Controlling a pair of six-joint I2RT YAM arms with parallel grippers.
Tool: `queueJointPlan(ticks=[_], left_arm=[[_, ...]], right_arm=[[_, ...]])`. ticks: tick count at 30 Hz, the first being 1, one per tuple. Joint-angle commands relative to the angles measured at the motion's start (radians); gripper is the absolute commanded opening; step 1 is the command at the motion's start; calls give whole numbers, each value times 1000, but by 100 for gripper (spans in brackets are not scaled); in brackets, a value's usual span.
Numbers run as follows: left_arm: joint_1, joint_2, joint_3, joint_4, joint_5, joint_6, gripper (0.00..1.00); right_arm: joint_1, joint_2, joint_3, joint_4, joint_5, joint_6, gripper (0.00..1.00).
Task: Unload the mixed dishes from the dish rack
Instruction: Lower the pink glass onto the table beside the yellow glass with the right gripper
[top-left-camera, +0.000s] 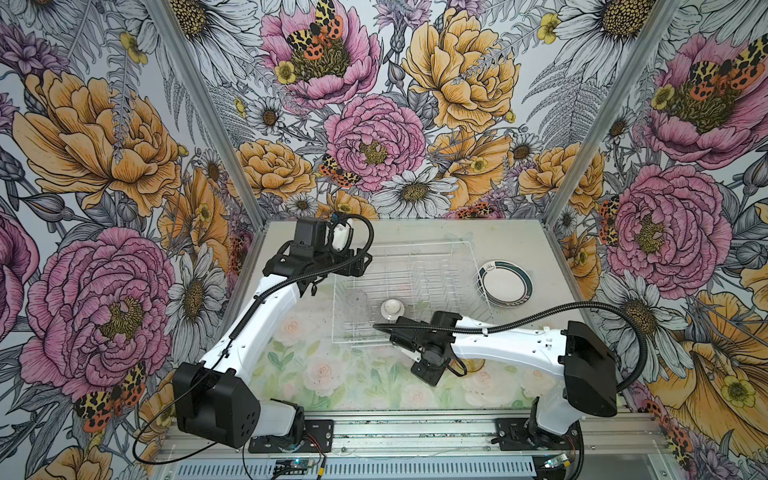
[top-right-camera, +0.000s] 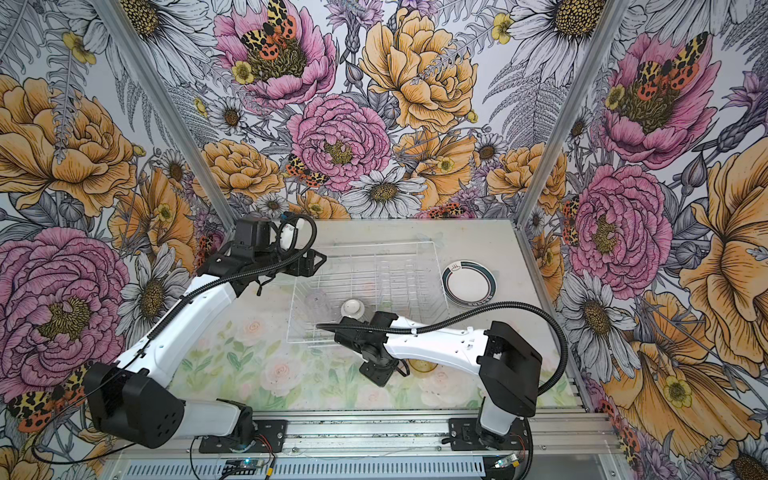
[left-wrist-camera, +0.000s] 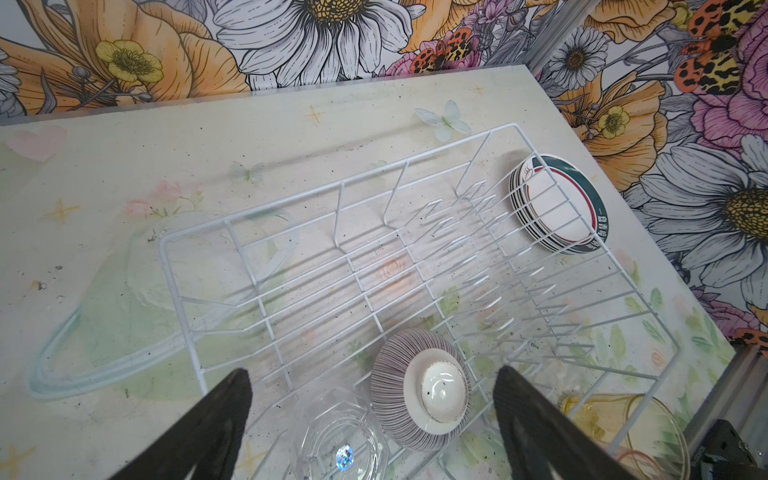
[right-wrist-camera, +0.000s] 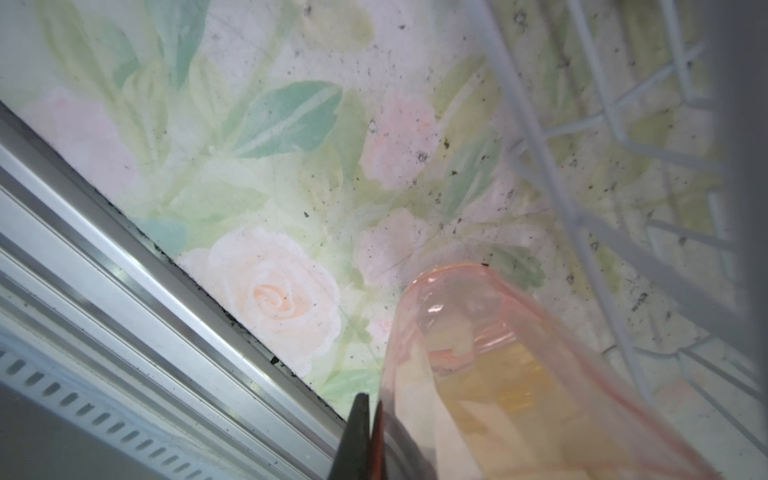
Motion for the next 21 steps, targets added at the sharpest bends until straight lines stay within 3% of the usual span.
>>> queueJointPlan(ticks=[1,21], left_arm=[[-3,-26,9,-10,-9,3,93],[-15,-26,16,-24,-28,6,93]], right_arm=[[27,-39,9,2,26,-12,0],[33,45,23,16,-17,-71,0]])
